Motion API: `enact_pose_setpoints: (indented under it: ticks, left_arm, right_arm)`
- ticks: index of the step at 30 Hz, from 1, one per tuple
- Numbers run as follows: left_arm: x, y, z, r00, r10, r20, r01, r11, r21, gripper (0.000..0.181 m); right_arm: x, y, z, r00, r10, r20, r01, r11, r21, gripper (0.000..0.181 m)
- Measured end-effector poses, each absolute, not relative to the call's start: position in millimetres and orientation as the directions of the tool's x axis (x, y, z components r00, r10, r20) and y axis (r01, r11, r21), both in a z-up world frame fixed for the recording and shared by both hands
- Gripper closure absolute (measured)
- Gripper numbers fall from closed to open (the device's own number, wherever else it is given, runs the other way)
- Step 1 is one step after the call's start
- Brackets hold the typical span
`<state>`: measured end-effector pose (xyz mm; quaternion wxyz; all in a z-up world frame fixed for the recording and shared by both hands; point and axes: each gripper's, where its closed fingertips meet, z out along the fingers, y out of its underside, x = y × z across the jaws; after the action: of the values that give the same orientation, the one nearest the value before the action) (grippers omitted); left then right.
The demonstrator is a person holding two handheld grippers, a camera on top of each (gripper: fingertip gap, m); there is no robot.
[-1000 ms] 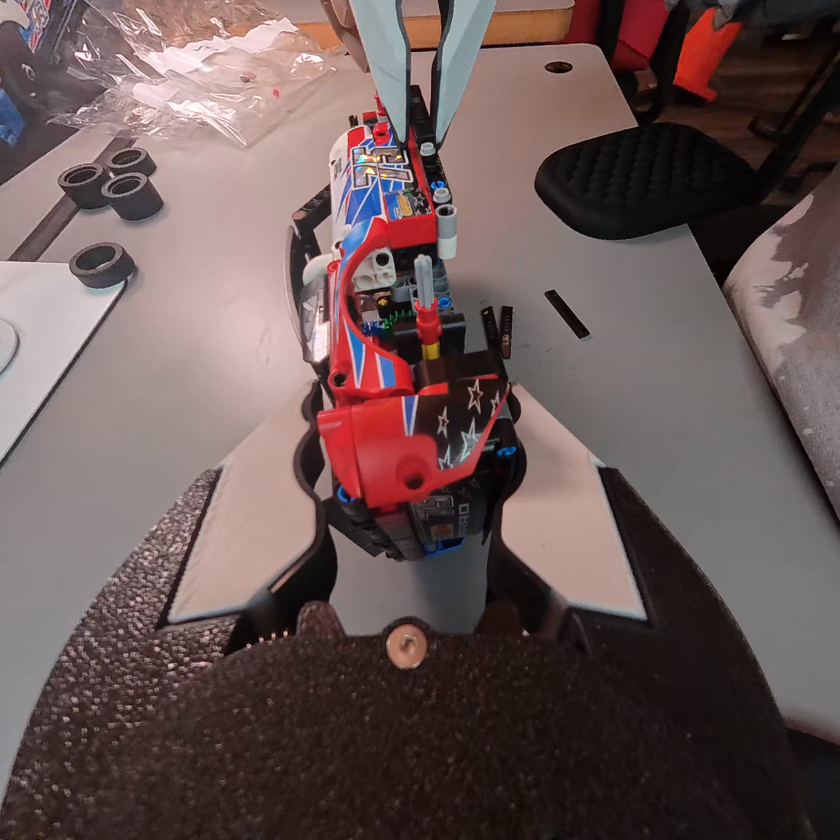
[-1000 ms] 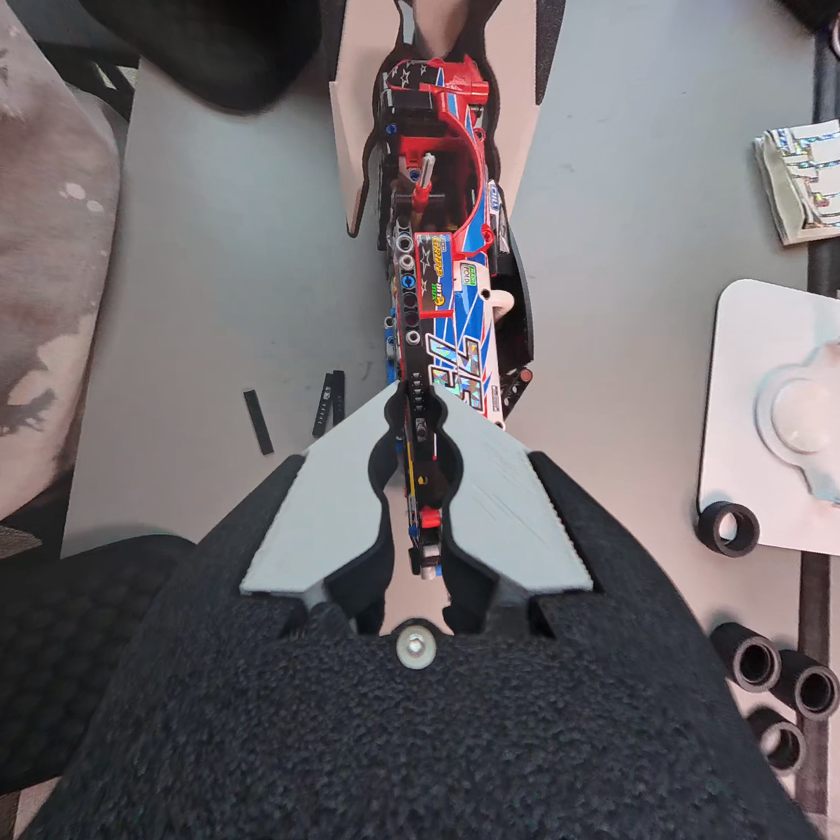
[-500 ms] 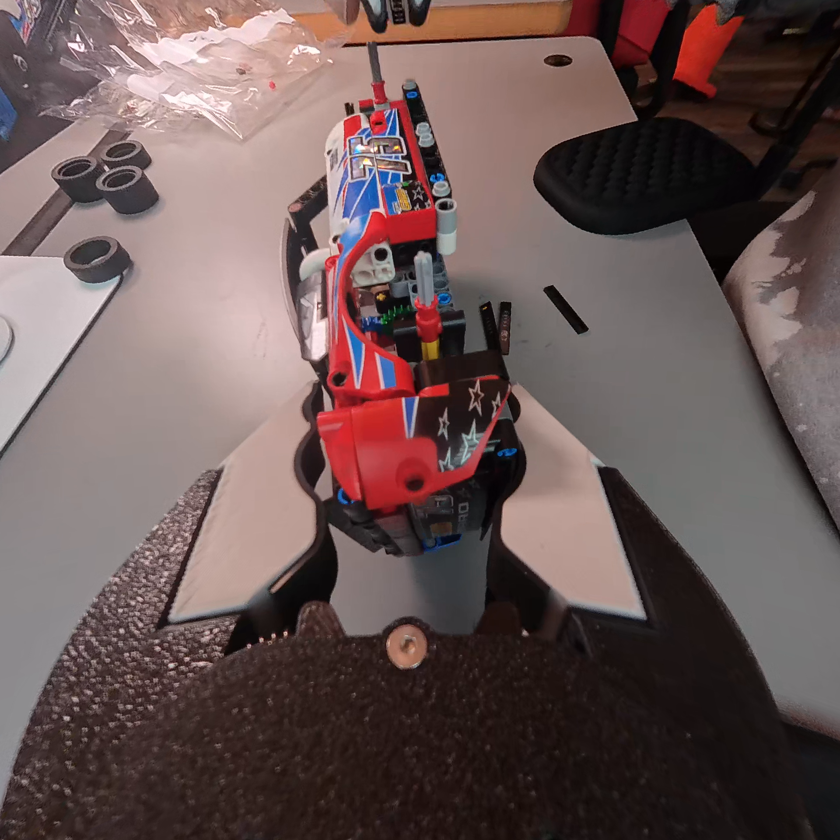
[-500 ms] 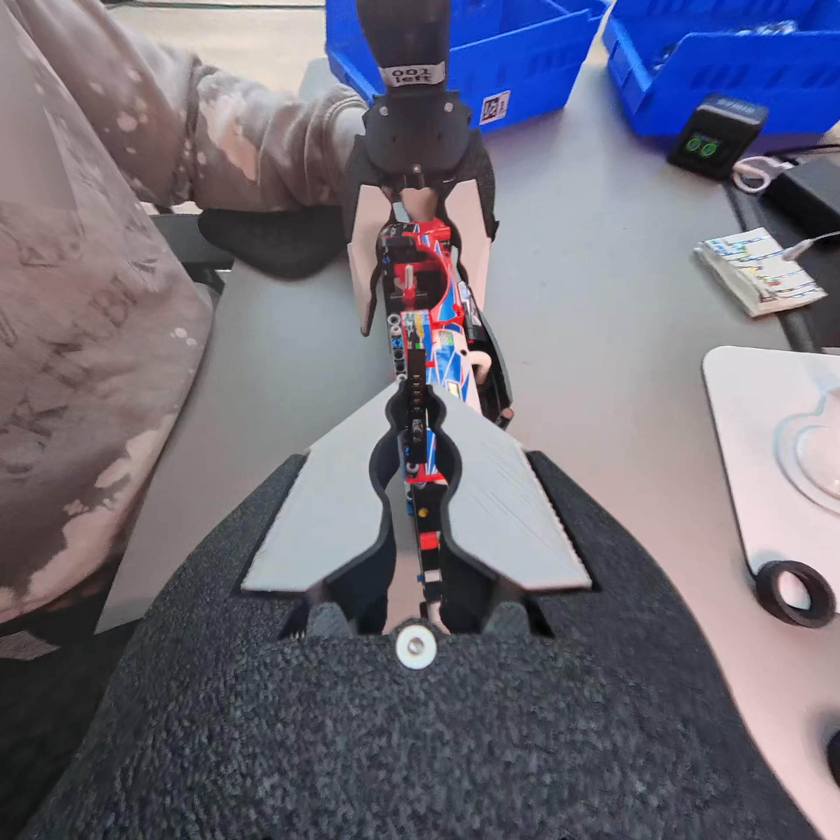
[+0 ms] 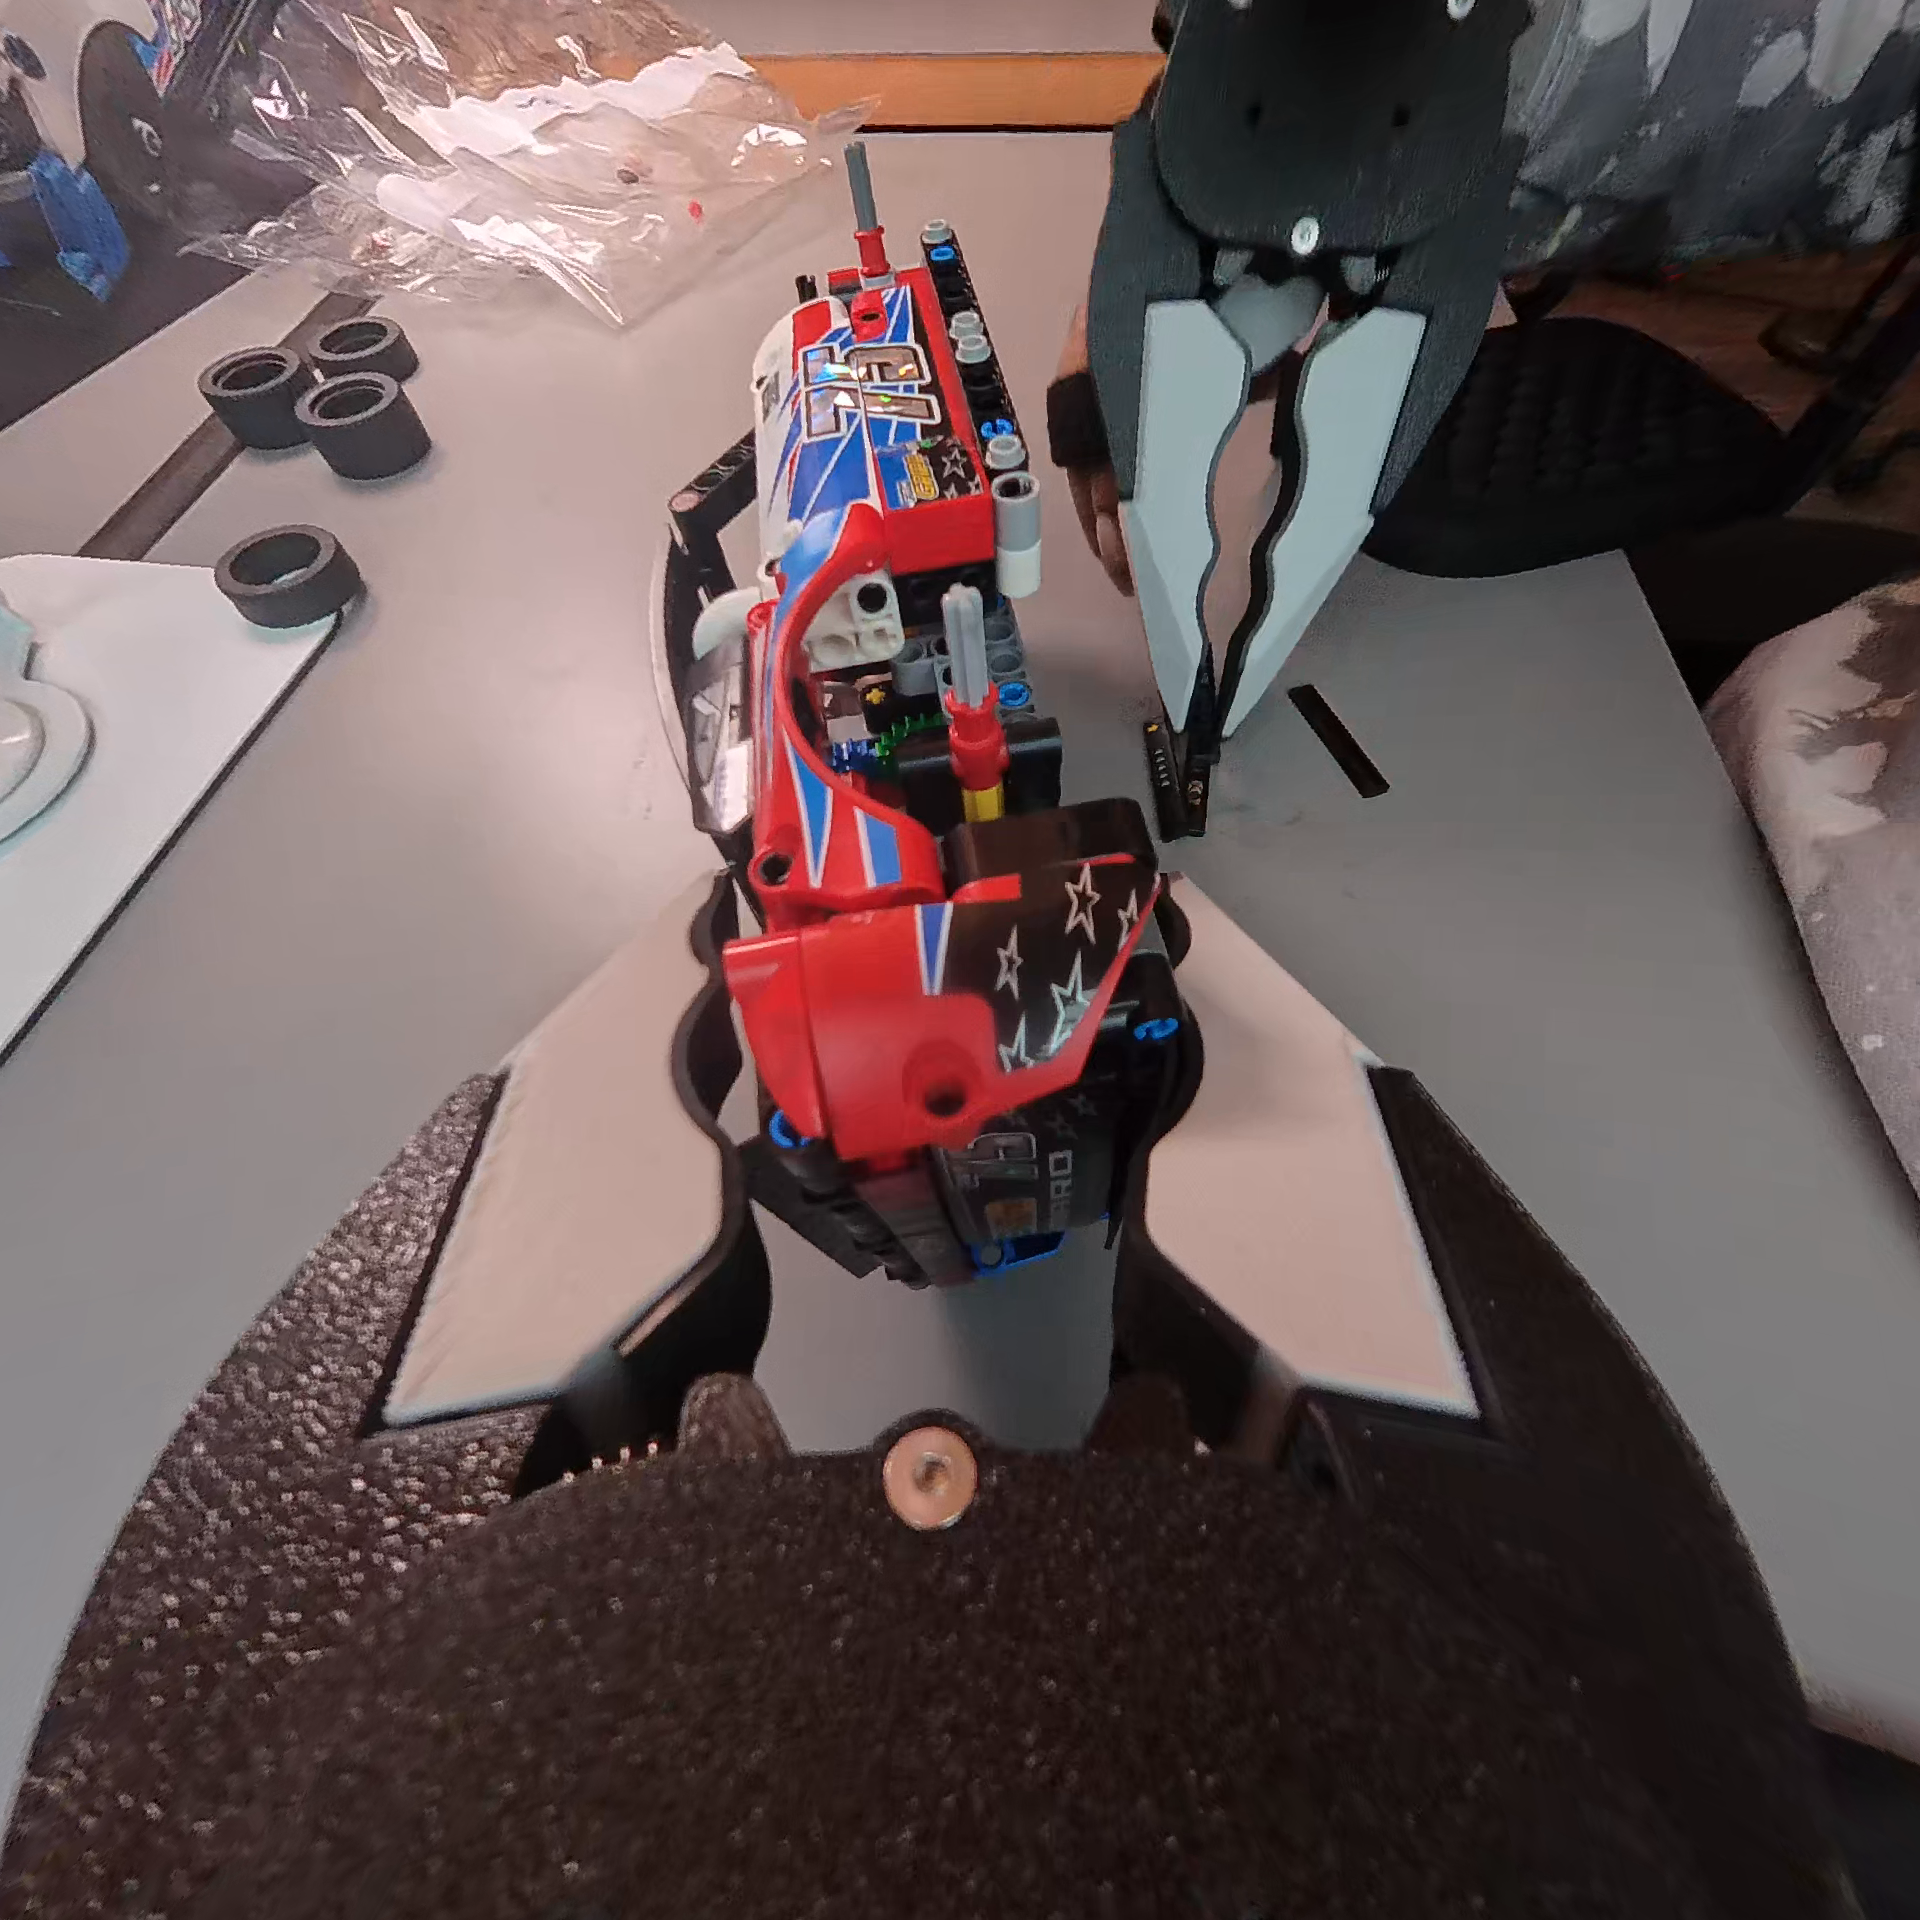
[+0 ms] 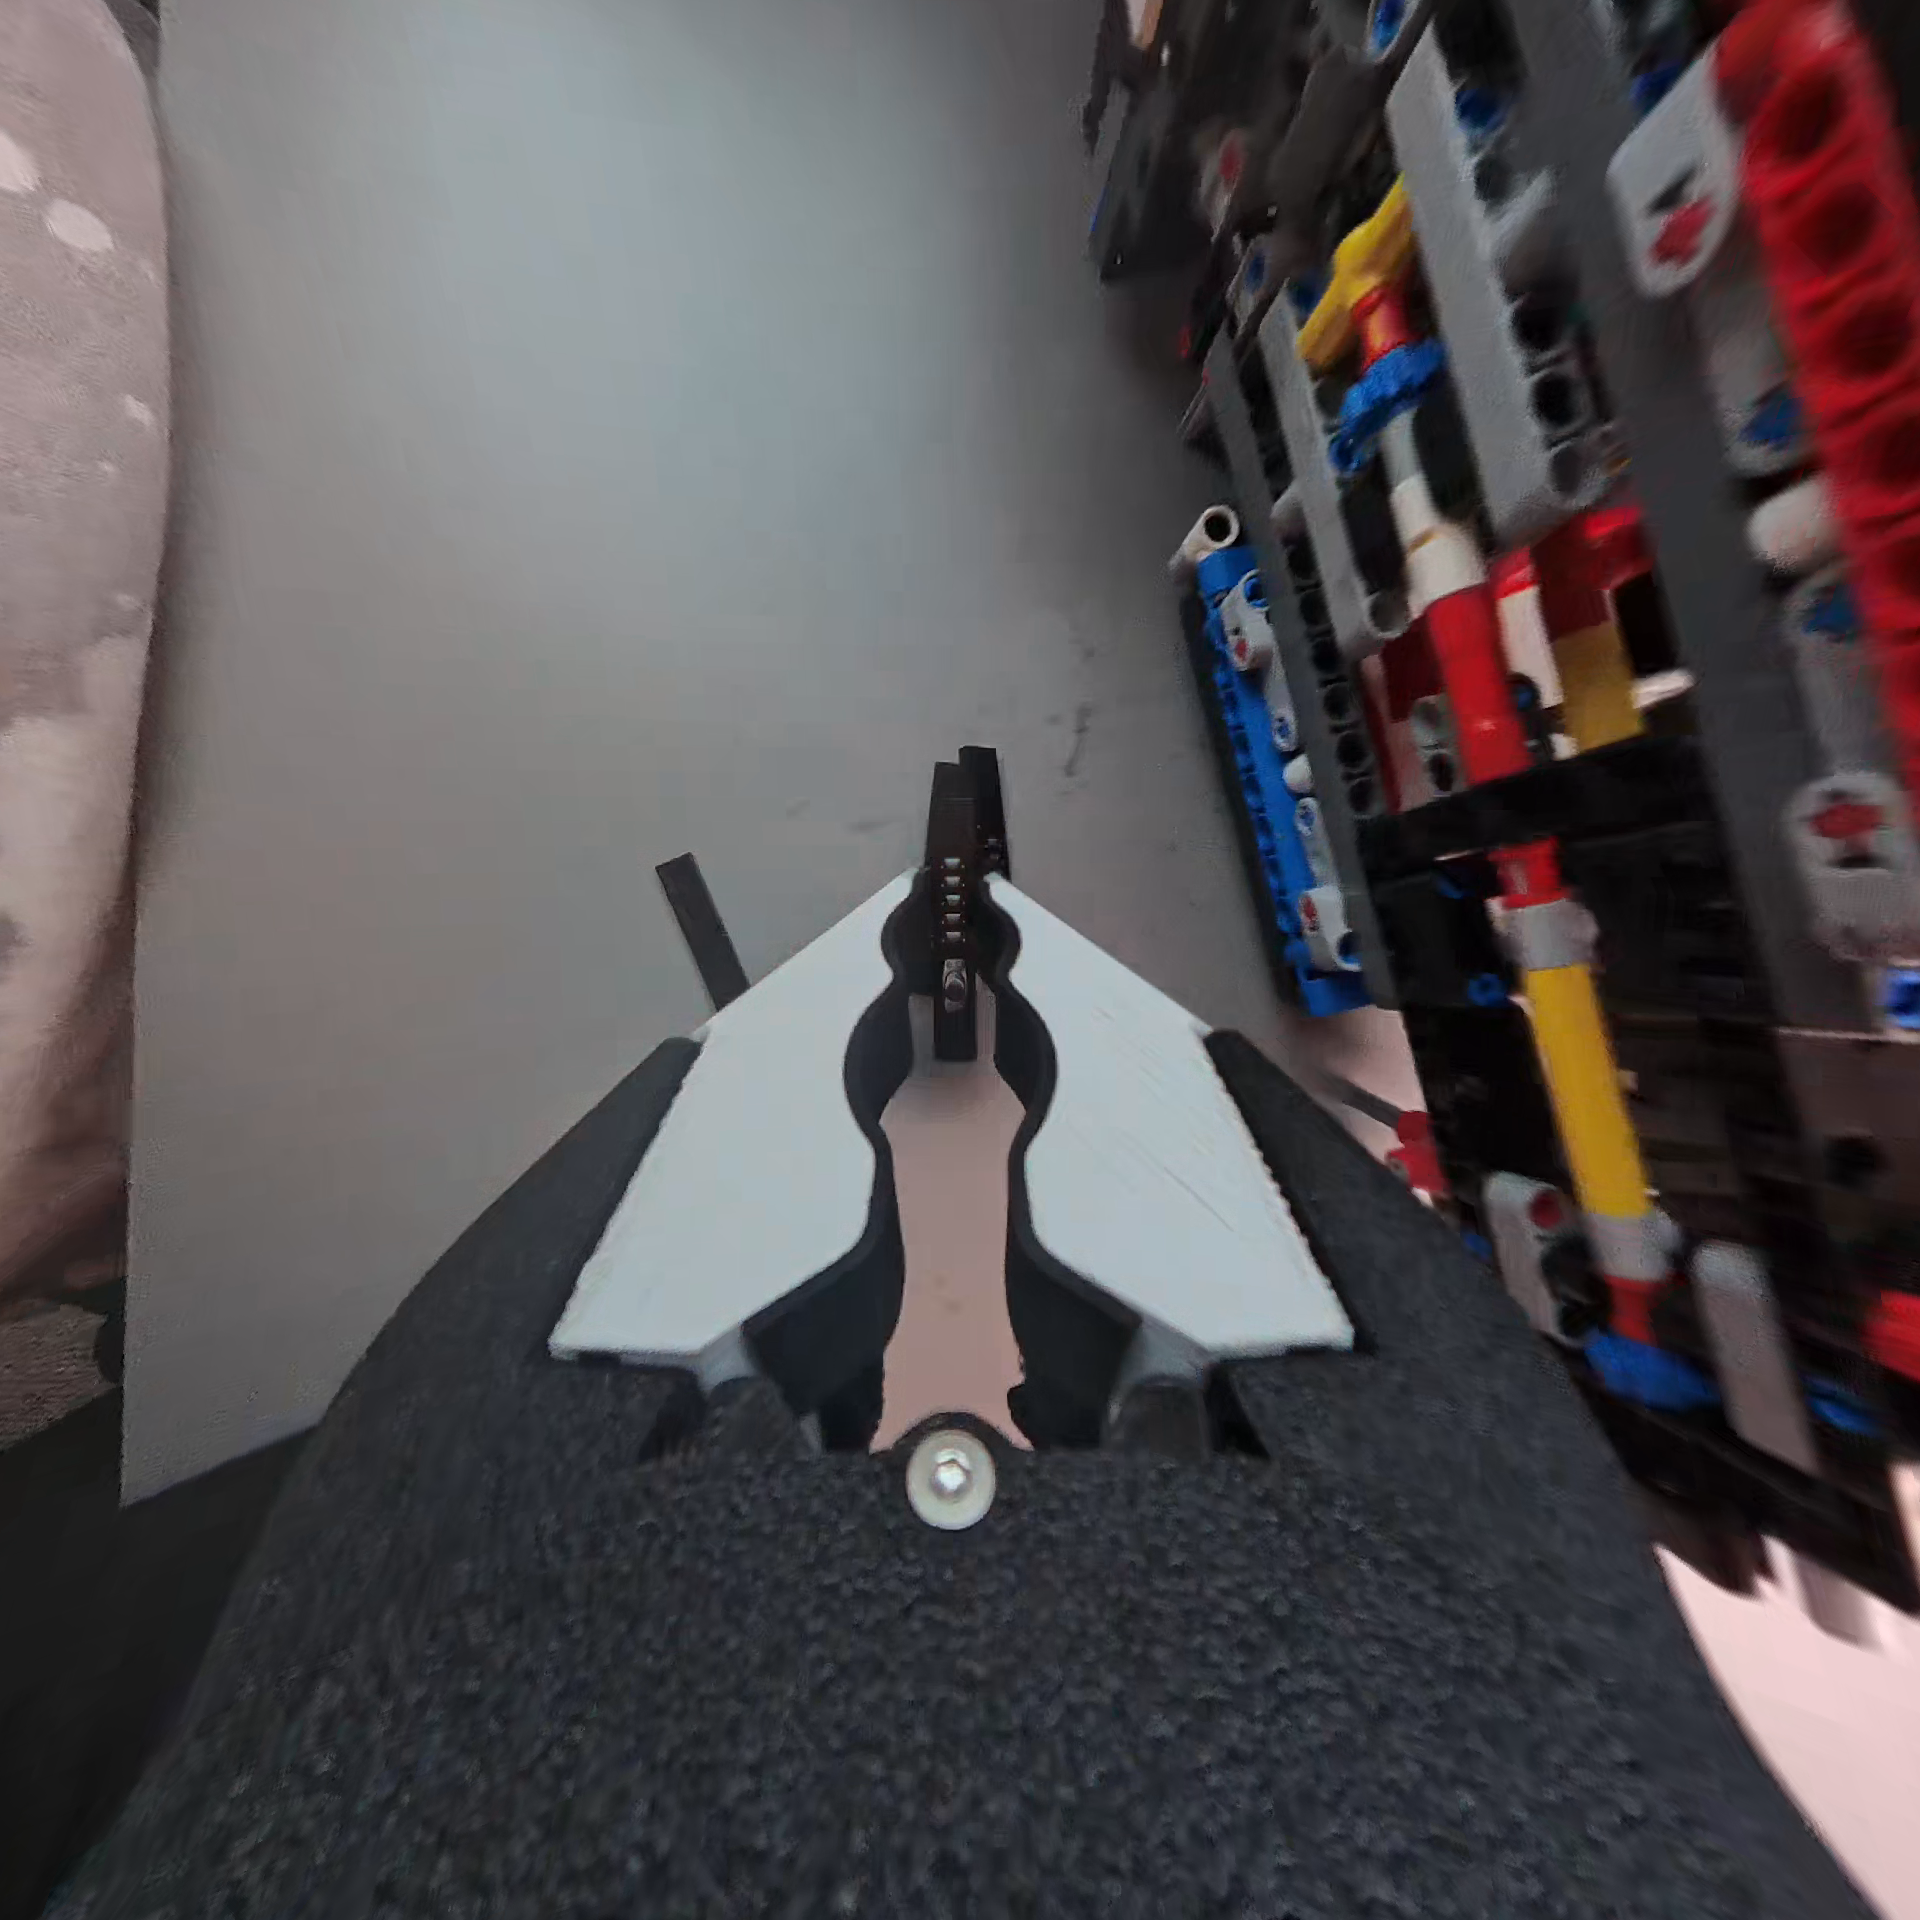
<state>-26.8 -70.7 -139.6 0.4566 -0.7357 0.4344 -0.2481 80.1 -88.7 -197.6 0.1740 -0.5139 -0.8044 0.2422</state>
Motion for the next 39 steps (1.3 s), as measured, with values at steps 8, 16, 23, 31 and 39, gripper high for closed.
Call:
enact_pose_setpoints:
  ticks: [8,16,23,31,39]
  left_arm:
    - [-27,-71,-140,0.504,-0.863,-0.022,-0.402,-0.213,-0.891,0.101]
    - [-25,-73,-139,0.49,-0.869,-0.069,-0.431,-0.174,-0.885,0.101]
    - [-21,-77,-139,0.456,-0.875,-0.163,-0.488,-0.093,-0.868,0.101]
    - [-16,-82,-139,0.411,-0.873,-0.261,-0.536,0.0,-0.844,0.101]
    - [-24,-78,-144,0.398,-0.832,-0.387,-0.631,0.058,-0.774,0.101]
  right_arm:
    - [72,-89,-183,-0.38,0.925,0.019,0.696,0.299,-0.652,0.164]
    - [64,-47,-60,-0.144,0.982,0.126,0.24,0.158,-0.958,0.161]
    - [79,-4,-80,-0.038,0.968,0.246,0.407,0.24,-0.881,0.113]
    - [70,-7,-129,-0.144,0.945,0.294,0.558,0.323,-0.765,0.109]
    - [62,-14,-150,-0.226,0.904,0.364,0.577,0.425,-0.697,0.132]
